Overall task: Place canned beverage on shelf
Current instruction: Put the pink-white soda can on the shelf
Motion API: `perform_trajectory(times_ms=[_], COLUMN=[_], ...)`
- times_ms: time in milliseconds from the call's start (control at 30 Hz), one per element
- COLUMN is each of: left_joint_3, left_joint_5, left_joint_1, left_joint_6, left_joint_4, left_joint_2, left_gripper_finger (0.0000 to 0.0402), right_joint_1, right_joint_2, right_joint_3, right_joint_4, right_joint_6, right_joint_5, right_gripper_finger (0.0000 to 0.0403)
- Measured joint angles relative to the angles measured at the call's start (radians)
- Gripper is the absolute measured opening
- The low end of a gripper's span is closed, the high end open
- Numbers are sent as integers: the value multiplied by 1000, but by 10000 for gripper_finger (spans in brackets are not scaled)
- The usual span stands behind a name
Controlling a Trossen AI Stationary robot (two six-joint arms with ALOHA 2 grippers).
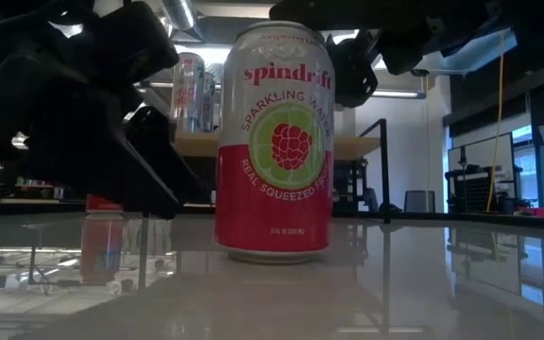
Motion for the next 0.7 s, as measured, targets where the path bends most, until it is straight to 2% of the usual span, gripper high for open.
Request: perform_trajectory(times_ms=[367, 533, 700], left_joint_3=[0, 0, 0], left_joint_5=[4, 5, 44], left_joint_1=[0, 0, 0], left_joint_6=[2, 3, 37], left_joint_4=[56, 96, 216], left_joint_2=[0, 5, 50], left_gripper_finger=[389, 389, 389], right_joint_1=[-1, 14, 46], right_joint_2=[-4, -29, -33], right_joint_3=[-2, -2, -2], right_joint_4=[32, 59, -44], right_joint_6=[-28, -42, 5], right_joint_5=[28, 1, -2], right_gripper_finger=[385, 385, 385])
